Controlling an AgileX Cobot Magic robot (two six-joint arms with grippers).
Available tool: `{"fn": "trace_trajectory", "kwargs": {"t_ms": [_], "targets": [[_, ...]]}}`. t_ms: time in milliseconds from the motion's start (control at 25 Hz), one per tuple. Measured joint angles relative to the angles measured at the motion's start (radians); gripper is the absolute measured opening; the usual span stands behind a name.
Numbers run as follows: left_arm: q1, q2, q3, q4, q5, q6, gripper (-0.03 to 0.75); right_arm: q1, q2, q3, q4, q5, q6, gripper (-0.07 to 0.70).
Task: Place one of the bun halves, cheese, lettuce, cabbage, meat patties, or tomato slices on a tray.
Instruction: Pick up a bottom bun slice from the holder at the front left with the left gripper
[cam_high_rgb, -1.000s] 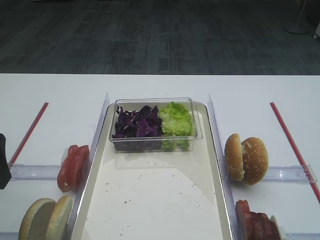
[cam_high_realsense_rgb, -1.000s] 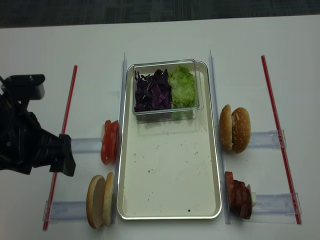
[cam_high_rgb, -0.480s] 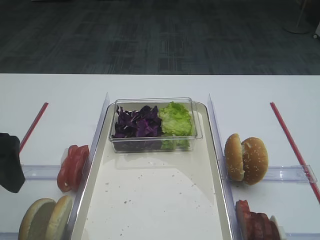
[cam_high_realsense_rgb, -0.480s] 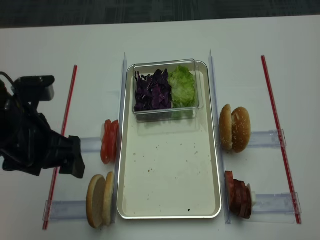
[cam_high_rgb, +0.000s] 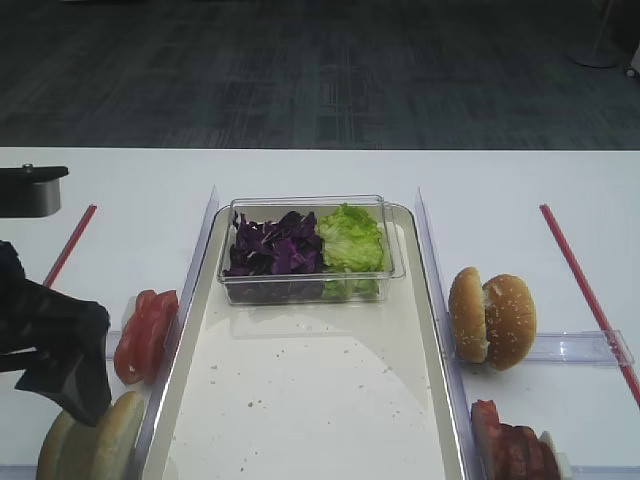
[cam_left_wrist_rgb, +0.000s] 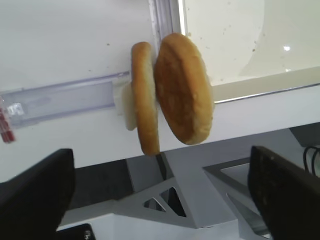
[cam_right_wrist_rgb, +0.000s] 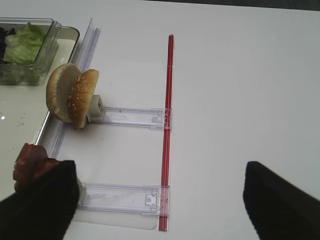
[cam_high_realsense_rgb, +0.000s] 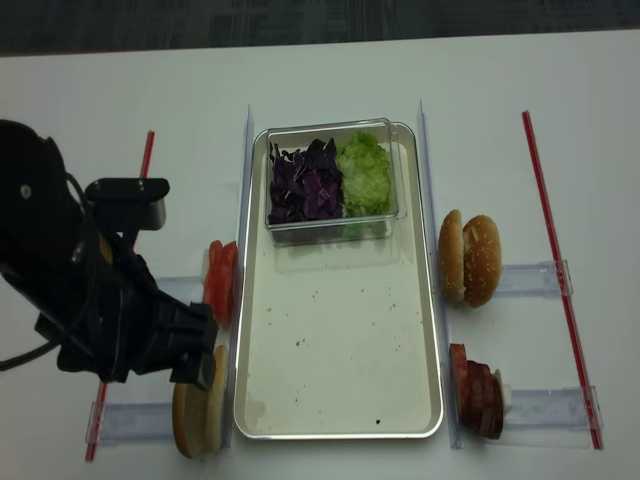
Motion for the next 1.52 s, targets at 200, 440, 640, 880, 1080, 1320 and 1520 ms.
{"fn": "trace_trajectory", "kwargs": {"t_ms": [200, 440, 640, 880, 1080, 1320, 1520], "targets": [[-0.066, 0.000, 0.000, -0.001, 0.000, -0.071, 0.621, 0.000, 0.000, 0.000, 0.000, 0.000, 0.000, 0.678], [-0.129, 0.015, 0.000, -0.010, 0.000, -0.125, 0.618, 0.000, 0.000, 0.000, 0.000, 0.000, 0.000, 0.678], [-0.183, 0.116, -0.003, -0.022, -0.006, -0.129, 0.618, 0.000, 0.000, 0.000, 0.000, 0.000, 0.000, 0.678], [-0.212, 0.185, -0.007, -0.046, -0.026, -0.129, 0.618, 0.000, 0.000, 0.000, 0.000, 0.000, 0.000, 0.678], [-0.212, 0.187, -0.044, -0.047, -0.072, -0.132, 0.613, 0.000, 0.000, 0.000, 0.000, 0.000, 0.000, 0.678], [-0.212, 0.190, -0.070, -0.052, -0.054, -0.132, 0.552, 0.000, 0.000, 0.000, 0.000, 0.000, 0.000, 0.678], [-0.212, 0.201, -0.074, -0.054, -0.046, -0.132, 0.527, 0.000, 0.000, 0.000, 0.000, 0.000, 0.000, 0.678]]}}
